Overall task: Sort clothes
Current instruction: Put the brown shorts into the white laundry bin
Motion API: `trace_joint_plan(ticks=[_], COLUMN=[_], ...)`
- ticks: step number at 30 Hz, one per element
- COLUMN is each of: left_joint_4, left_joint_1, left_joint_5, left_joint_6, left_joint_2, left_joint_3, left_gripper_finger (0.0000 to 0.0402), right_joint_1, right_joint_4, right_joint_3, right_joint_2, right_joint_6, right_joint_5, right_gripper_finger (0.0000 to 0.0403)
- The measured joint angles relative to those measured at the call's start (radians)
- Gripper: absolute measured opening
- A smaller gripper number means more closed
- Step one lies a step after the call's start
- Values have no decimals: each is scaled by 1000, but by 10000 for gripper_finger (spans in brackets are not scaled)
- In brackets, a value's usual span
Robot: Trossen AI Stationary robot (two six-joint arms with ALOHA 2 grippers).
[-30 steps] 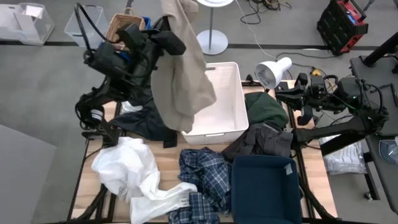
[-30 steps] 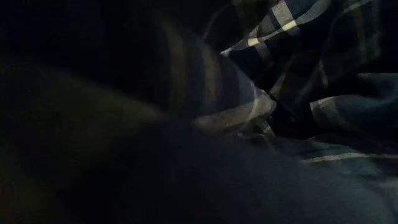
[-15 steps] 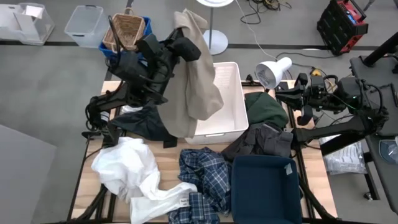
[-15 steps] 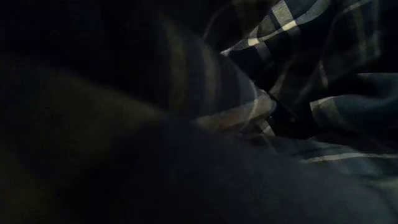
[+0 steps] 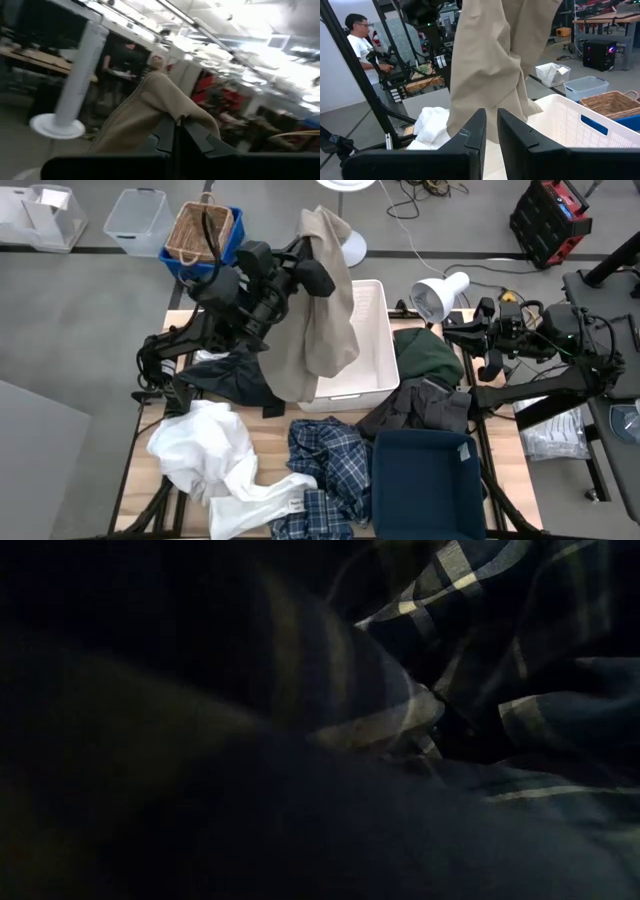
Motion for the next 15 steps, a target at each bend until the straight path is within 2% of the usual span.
trace_joint_plan(ticks=[5, 7, 11, 15], left_joint_4=[194, 250, 225, 132], left_joint_1=[91, 149, 292, 402], left_joint_5=[240, 368, 601, 820], left_joint_6=[52, 70, -89, -258], left_joint_2=[8, 9, 6, 20], left_joint_3=[1, 0, 3, 1], left_gripper_finger=[0, 0, 0, 0], right_joint_1=[0, 0, 0, 0], right_joint_4=[0, 0, 0, 0], right_joint_3=[0, 0, 0, 0], right_joint_2=[0, 0, 0, 0], right_joint_6=[0, 0, 0, 0], right_joint_5=[0, 0, 0, 0], right_gripper_finger=[38, 38, 38, 38])
